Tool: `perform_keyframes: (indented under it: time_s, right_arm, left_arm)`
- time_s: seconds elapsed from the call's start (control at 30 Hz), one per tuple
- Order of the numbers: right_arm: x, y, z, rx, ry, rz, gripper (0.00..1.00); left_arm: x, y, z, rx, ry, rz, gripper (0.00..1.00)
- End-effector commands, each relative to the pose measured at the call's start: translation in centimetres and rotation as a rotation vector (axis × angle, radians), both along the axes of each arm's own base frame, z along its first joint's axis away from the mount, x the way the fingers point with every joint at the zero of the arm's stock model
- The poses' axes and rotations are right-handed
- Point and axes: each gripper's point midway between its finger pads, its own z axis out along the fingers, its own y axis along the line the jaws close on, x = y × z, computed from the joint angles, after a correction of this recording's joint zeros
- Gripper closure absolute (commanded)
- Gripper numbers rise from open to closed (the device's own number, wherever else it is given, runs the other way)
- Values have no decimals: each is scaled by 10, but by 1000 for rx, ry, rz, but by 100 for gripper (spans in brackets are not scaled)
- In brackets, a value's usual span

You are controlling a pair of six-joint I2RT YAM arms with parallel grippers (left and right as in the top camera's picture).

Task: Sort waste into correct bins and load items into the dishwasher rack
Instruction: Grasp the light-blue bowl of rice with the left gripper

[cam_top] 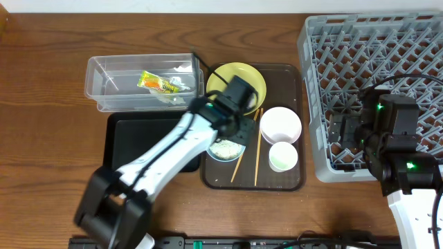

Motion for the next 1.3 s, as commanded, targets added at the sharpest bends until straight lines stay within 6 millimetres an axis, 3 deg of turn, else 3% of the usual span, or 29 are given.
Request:
perform_keyframes:
  time_s: [0.0,0.17,0.27,0.4,0.57,0.7,0.83,0.97,1.1,1.27]
  right_arm:
    - [2,5,9,0,-19,22,1]
    - [0,5,8,0,-13,22,1]
    - [0,5,8,0,-13,22,1]
    - [0,5,8,0,-12,22,1]
    - [0,5,8,0,-11,22,1]
    - [0,5,7,0,-9,22,1]
    - [0,5,7,0,-9,22,1]
    - [0,5,7,0,-8,22,1]
    - [0,5,7,0,-9,22,1]
    - [-1,5,6,0,-5,22,1]
  left_arm:
    - [-9,-9,-29,39,49,-30,37]
    - [-16,-13,-61,82,117,-10,46]
    - [-17,-12,-71,96,139,1,59]
    - [-16,-13,-71,91,133,1,64]
    - [-19,-13,-71,96,144,9,90]
    - [-20,-13,-67,90,151,41,94]
    - [-18,-14,-46,63,122,41,94]
    - [-15,-10,-9,16,70,53,94]
    - [-12,11,28,-30,31,100,94]
    - [-21,38,56,-216,182,180,94]
